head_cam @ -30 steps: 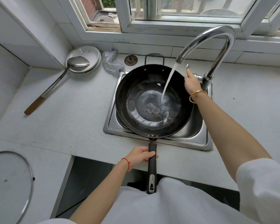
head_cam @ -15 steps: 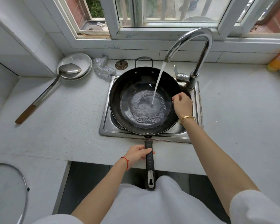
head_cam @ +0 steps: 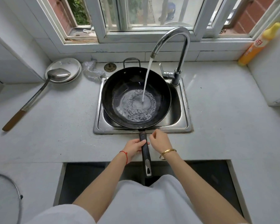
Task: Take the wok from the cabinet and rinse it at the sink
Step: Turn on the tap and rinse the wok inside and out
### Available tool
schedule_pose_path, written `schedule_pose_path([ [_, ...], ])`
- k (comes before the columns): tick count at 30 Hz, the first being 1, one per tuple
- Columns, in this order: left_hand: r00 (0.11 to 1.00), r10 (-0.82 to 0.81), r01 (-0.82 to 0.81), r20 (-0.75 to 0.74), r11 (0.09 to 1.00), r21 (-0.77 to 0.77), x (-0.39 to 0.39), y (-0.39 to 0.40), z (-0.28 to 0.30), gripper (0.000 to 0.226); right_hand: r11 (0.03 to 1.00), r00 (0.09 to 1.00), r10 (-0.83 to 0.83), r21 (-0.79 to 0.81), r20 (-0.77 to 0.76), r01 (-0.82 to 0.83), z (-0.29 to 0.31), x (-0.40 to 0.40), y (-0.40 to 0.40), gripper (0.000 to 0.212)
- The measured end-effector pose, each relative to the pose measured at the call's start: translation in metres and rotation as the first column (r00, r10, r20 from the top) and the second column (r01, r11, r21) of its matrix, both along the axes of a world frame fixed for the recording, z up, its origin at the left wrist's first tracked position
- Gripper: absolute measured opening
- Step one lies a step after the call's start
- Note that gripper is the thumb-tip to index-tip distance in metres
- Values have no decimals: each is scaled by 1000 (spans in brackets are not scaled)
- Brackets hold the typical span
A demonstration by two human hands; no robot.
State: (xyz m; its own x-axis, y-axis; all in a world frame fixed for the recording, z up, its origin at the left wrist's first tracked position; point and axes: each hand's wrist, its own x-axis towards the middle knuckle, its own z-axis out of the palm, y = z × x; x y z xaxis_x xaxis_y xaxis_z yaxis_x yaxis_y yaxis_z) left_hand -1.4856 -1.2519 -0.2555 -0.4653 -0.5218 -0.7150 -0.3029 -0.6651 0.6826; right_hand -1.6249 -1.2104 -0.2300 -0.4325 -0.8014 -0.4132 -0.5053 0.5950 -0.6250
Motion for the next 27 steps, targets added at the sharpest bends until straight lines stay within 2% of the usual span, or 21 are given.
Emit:
schedule_pose_path([
  [7,999,33,-33,11,998,45,-4,4,2,30,988,983,-87,141,159,65,-9,28,30,24],
  [11,998,57,-57,0,997,58,-6,2,3,29,984,964,-73,173,258,28,-8,36,33,26],
  [12,998,65,-65,-1,996,68,-6,2,4,26,981,941,-94,189,324,33,-8,40,32,26],
  [14,998,64,-65,8,994,90,-6,3,6,24,970,834,-209,220,510,108,-10,46,30,22],
  [16,997,76,-75,2,990,122,-7,2,8,26,954,747,-291,237,598,183,-8,48,28,19],
  [20,996,85,-85,5,986,141,-10,4,12,33,942,701,-333,246,631,227,-8,49,26,16],
  [27,997,80,-79,-6,992,102,-16,-1,10,24,933,769,-359,186,528,308,-13,59,24,18],
])
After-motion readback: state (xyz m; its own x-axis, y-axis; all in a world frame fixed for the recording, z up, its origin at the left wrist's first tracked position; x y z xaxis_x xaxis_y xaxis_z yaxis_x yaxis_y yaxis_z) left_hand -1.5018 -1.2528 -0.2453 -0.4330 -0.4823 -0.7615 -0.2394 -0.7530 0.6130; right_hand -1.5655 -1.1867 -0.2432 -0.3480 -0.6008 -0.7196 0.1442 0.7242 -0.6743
